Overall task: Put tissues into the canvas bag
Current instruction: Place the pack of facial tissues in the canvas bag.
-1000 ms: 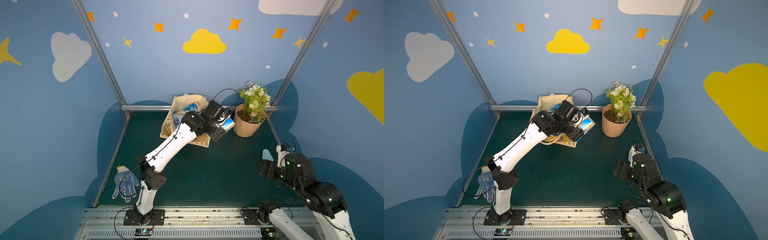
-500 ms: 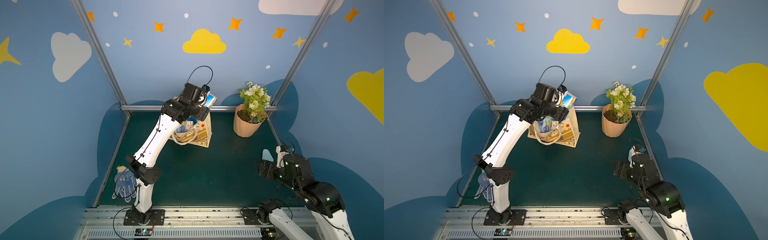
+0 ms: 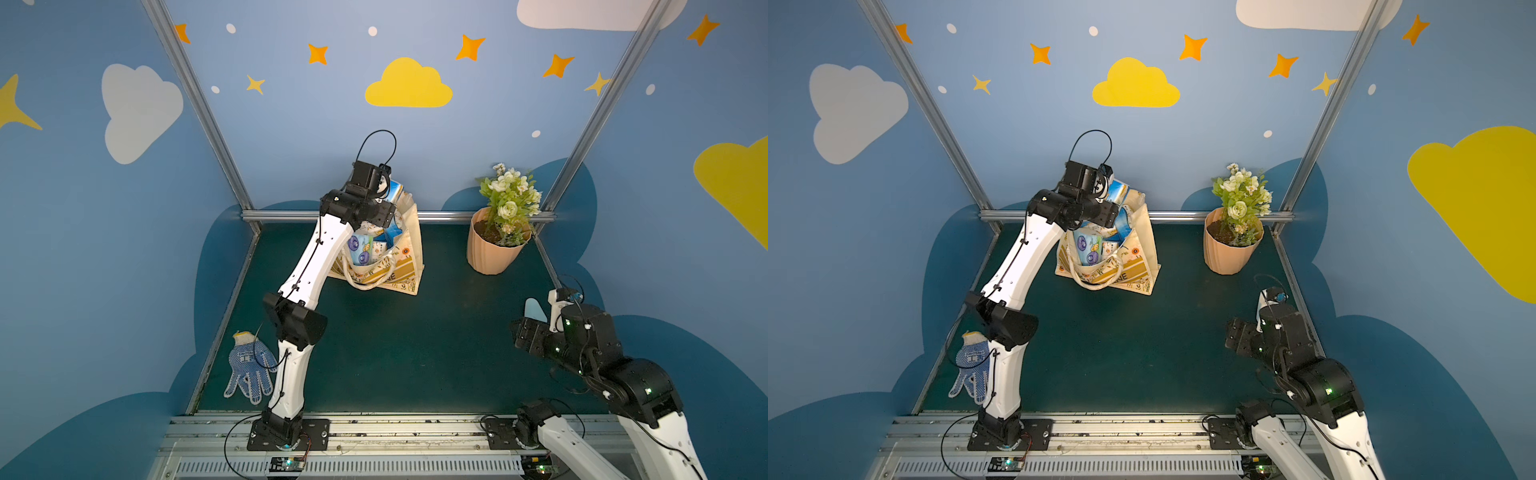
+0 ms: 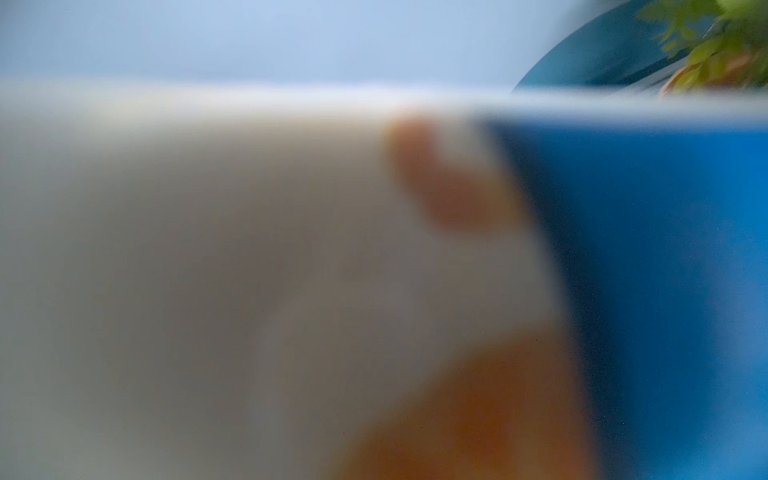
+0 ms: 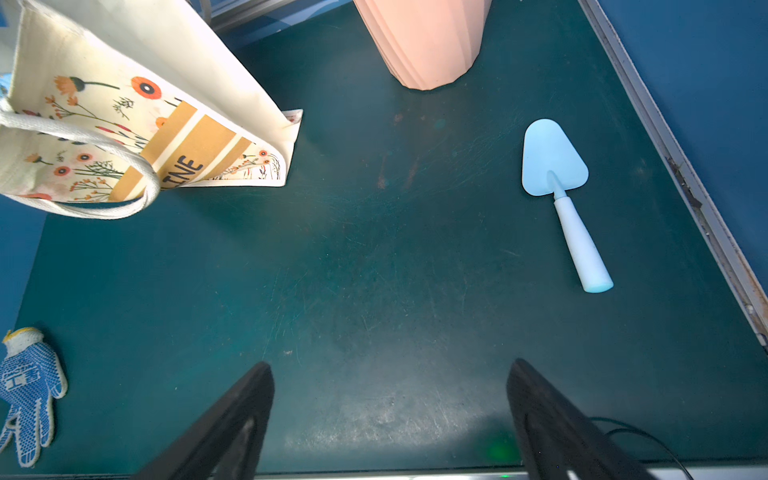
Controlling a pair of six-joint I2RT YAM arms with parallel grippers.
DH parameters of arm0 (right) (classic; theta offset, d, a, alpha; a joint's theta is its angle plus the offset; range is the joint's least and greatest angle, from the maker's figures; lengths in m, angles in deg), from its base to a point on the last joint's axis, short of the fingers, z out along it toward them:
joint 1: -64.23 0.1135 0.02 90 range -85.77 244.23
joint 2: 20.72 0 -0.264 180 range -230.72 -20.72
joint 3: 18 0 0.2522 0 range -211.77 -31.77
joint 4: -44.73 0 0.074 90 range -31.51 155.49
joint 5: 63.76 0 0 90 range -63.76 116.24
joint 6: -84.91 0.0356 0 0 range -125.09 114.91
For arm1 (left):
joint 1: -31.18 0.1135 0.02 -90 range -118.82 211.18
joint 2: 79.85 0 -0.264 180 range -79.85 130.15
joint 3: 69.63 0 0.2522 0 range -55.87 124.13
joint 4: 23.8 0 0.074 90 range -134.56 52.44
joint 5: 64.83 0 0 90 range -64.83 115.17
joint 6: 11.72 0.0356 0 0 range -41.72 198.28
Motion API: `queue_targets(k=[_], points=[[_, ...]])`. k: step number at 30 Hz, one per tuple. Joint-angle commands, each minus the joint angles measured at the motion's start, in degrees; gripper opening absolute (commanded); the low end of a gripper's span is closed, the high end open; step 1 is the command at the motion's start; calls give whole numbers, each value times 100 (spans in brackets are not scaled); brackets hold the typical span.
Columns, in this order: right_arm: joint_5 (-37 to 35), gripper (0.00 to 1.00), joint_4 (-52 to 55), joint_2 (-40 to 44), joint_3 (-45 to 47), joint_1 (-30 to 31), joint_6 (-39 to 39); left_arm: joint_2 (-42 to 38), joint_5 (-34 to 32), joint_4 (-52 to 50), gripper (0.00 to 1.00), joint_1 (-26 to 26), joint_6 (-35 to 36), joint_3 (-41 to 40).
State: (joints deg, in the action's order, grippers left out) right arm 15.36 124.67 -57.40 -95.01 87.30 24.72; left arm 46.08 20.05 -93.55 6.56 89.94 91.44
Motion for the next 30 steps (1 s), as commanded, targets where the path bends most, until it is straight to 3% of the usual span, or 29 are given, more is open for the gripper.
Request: queue_targets(k=[1, 15, 24, 30], points=[[31, 89, -78, -5, 62, -13, 70, 247, 29, 80, 82, -4, 35, 358], [94, 89, -221, -92, 138, -22, 52, 714, -656, -209, 82, 145, 219, 319], [59, 89, -150, 29, 139, -22, 61, 605, -555, -477, 89, 157, 73, 147], [94, 89, -173, 118, 231, -26, 103, 517, -437, -576, 100, 163, -56, 98]])
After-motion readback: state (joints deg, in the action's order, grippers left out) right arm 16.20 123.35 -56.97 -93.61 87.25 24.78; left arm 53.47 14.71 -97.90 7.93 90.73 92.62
